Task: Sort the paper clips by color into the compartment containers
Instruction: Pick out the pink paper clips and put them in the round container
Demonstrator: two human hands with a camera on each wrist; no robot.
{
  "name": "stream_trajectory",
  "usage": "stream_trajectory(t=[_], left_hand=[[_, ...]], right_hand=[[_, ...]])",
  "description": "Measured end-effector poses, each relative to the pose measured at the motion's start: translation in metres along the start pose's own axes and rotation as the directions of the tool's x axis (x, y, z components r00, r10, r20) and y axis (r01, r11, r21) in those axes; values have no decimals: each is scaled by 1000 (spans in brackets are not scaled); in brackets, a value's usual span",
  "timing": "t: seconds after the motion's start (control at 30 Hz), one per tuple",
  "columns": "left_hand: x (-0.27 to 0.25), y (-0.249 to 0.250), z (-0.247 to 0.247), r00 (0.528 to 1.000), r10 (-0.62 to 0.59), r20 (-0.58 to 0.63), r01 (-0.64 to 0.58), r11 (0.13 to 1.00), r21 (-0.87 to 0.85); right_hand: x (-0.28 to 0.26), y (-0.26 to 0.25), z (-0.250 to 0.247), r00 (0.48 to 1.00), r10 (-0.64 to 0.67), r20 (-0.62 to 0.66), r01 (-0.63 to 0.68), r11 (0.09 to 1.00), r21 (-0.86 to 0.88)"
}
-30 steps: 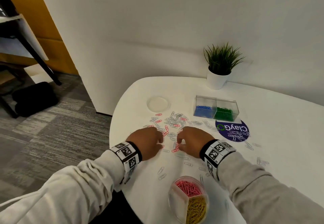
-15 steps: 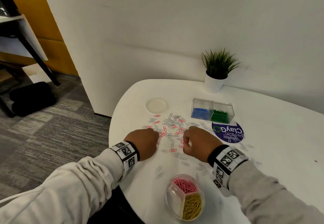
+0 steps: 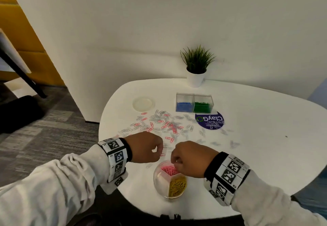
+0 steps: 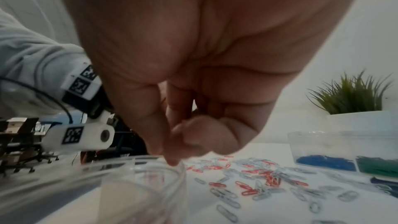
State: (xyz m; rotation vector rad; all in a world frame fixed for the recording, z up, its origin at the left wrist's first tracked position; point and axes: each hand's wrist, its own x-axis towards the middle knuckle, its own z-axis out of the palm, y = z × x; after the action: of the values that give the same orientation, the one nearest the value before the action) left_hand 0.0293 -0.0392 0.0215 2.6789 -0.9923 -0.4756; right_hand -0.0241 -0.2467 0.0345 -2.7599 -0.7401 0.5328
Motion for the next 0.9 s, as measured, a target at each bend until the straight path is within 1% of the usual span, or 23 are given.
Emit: stream_trajectory(t=[0.1,0.2,0.33,0.4,0.5,0.57,0.63,0.7,0.8,0.87,0.9], left_hand=[[-5,11,2,999,42,5,-41,999,-9],[-6,22,6,997,77,3,-77,997,14],[-7,30,12,999,52,13,-53,996,74],[-9,31,12,999,50,-21,-49,998,36],[-11,27,9,999,14,-46,-17,998,-59],[-12,25,9,1000,3,-30,-6,996,-94],[-13,25,11,1000,8,22,-5,989,-147],[-15,27,13,997,50,52,-42,987,-157],[-14,31,15,987,159,30,-156,983,-101],[-12,37,16,976,218,17,-217,974,-62],[-12,40,17,967,253,13,-252,967,-44]], right_hand=[[-4,1,-7,1000,22,7,-23,998,64],[-6,3,-13,999,45,-11,-44,995,88],[-7,4,-15,996,51,-77,-43,993,107],[-7,1,-13,992,64,-107,-47,987,157],[-5,-5,-6,995,59,-81,-37,970,241],[-4,-4,-5,995,52,-82,-31,971,235],[-4,6,-10,990,79,-118,-55,979,196],[-7,23,-15,977,140,-162,-112,979,167],[-7,51,-11,948,239,-209,-216,968,128],[-2,60,-3,941,270,-203,-255,962,95],[3,61,0,944,266,-195,-255,964,82]])
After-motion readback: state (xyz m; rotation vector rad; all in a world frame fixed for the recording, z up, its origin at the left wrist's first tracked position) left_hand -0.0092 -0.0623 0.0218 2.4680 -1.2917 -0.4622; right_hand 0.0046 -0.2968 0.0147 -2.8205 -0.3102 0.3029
